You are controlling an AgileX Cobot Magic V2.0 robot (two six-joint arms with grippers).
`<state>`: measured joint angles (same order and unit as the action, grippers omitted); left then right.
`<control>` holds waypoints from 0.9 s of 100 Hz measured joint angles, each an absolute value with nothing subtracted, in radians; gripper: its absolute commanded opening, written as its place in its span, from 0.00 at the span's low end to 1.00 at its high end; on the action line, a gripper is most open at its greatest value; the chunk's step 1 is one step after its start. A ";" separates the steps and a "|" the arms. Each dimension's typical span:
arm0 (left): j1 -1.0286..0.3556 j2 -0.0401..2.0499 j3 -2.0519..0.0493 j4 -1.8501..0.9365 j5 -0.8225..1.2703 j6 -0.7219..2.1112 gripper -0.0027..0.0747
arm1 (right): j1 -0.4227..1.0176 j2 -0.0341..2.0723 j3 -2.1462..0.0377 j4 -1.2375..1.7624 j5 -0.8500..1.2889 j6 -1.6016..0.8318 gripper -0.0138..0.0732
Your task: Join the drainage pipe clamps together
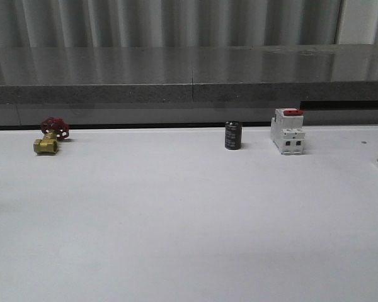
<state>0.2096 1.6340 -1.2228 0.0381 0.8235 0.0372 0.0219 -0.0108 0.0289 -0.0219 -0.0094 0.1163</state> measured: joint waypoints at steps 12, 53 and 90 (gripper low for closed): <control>0.246 1.709 -1.251 0.030 0.815 0.099 0.74 | 0.022 -0.011 0.029 -0.022 -0.009 0.116 0.08; 0.264 1.894 -1.330 0.022 0.765 0.170 0.74 | 0.022 -0.011 0.029 -0.022 -0.009 0.116 0.08; 0.268 1.976 -1.345 0.029 0.699 0.174 0.74 | 0.022 -0.011 0.029 -0.022 -0.009 0.116 0.08</control>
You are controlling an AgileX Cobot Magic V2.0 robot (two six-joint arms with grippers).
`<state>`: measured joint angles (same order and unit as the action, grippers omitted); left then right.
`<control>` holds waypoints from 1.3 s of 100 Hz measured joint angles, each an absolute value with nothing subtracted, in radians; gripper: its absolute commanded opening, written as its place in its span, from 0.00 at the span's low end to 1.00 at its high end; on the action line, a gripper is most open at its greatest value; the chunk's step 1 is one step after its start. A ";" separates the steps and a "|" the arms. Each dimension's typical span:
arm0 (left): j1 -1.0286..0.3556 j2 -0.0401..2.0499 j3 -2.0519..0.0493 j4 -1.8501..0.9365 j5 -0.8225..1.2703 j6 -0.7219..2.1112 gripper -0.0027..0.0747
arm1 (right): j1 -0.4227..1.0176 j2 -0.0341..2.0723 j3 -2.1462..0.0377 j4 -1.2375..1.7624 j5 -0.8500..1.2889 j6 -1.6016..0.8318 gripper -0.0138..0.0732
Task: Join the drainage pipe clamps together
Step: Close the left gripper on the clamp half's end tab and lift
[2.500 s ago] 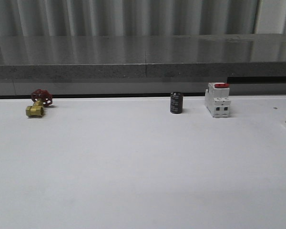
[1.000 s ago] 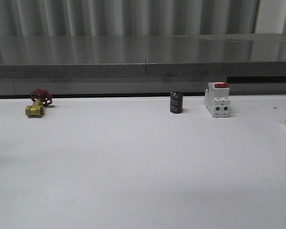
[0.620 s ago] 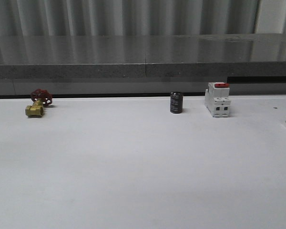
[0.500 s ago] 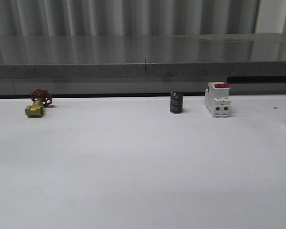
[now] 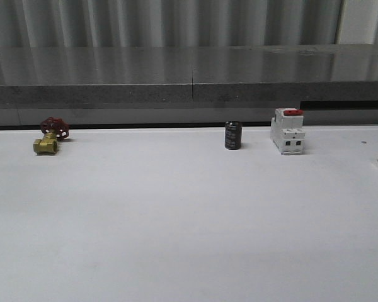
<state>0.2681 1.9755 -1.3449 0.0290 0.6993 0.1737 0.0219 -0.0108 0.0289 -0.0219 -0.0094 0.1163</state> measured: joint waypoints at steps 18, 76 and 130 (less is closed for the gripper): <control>0.268 2.009 -1.347 0.030 0.684 0.184 0.74 | 0.022 -0.011 0.029 -0.022 -0.009 0.116 0.08; 0.268 2.029 -1.349 0.020 0.673 0.189 0.43 | 0.022 -0.011 0.029 -0.022 -0.009 0.116 0.08; 0.270 2.026 -1.350 0.011 0.684 0.190 0.01 | 0.022 -0.011 0.029 -0.022 -0.009 0.116 0.08</control>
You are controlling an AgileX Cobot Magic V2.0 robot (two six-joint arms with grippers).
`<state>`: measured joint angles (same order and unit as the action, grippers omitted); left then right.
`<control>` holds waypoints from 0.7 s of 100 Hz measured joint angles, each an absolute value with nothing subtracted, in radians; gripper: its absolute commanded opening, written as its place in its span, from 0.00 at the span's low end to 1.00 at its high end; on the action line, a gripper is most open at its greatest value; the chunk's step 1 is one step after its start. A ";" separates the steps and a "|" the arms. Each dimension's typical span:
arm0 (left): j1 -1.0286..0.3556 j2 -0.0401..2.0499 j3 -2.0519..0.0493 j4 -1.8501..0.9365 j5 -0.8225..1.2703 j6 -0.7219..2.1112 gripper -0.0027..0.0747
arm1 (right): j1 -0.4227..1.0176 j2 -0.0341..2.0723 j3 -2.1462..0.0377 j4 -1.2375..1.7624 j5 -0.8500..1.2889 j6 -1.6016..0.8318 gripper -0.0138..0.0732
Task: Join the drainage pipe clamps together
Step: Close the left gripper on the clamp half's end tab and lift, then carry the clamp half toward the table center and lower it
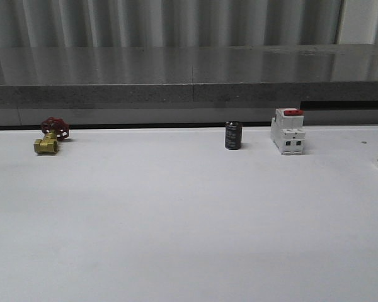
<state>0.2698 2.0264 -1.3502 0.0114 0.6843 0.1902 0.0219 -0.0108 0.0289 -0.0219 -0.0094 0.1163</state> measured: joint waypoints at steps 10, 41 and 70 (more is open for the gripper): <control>0.262 1.990 -1.350 -0.008 0.691 0.190 0.01 | 0.022 -0.011 0.029 -0.022 -0.009 0.116 0.08; 0.110 1.818 -1.350 -0.072 0.776 0.152 0.01 | 0.022 -0.011 0.029 -0.022 -0.009 0.116 0.08; -0.153 1.806 -1.350 -0.060 0.795 0.000 0.01 | 0.022 -0.011 0.029 -0.022 -0.009 0.116 0.08</control>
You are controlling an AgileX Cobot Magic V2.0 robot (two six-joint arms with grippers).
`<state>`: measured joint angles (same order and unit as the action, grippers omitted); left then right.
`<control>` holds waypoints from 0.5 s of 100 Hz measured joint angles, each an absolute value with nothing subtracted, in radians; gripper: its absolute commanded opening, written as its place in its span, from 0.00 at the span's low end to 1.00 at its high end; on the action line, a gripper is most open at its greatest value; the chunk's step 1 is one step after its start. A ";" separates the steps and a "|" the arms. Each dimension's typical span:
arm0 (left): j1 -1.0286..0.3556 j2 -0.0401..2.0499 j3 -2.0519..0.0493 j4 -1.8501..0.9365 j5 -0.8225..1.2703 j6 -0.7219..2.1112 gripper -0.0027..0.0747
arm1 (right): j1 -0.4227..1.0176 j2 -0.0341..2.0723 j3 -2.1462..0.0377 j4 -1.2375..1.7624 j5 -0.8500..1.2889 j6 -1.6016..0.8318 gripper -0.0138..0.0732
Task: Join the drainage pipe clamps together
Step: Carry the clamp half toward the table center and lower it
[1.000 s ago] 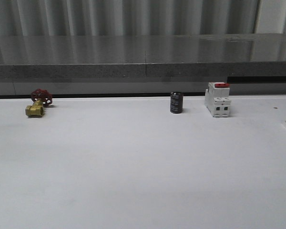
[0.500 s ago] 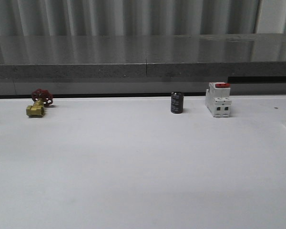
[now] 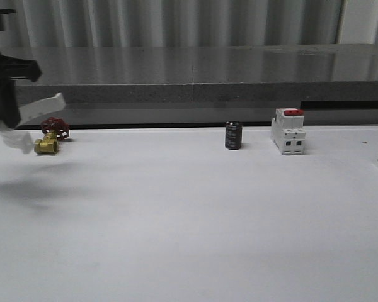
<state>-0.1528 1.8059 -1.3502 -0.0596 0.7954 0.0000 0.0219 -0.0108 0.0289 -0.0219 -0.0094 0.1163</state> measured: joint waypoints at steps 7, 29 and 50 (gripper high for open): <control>-0.216 1.816 -1.354 -0.039 0.793 -0.058 0.01 | 0.022 -0.011 0.029 -0.022 -0.009 0.116 0.08; -0.363 1.907 -1.421 0.000 0.791 -0.166 0.01 | 0.022 -0.011 0.029 -0.022 -0.009 0.116 0.08; -0.425 2.007 -1.513 0.015 0.808 -0.229 0.01 | 0.022 -0.011 0.029 -0.022 -0.009 0.116 0.08</control>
<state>-0.4254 2.0067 -1.5128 0.0149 0.8081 -0.2288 0.0219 -0.0108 0.0289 -0.0219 -0.0094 0.1163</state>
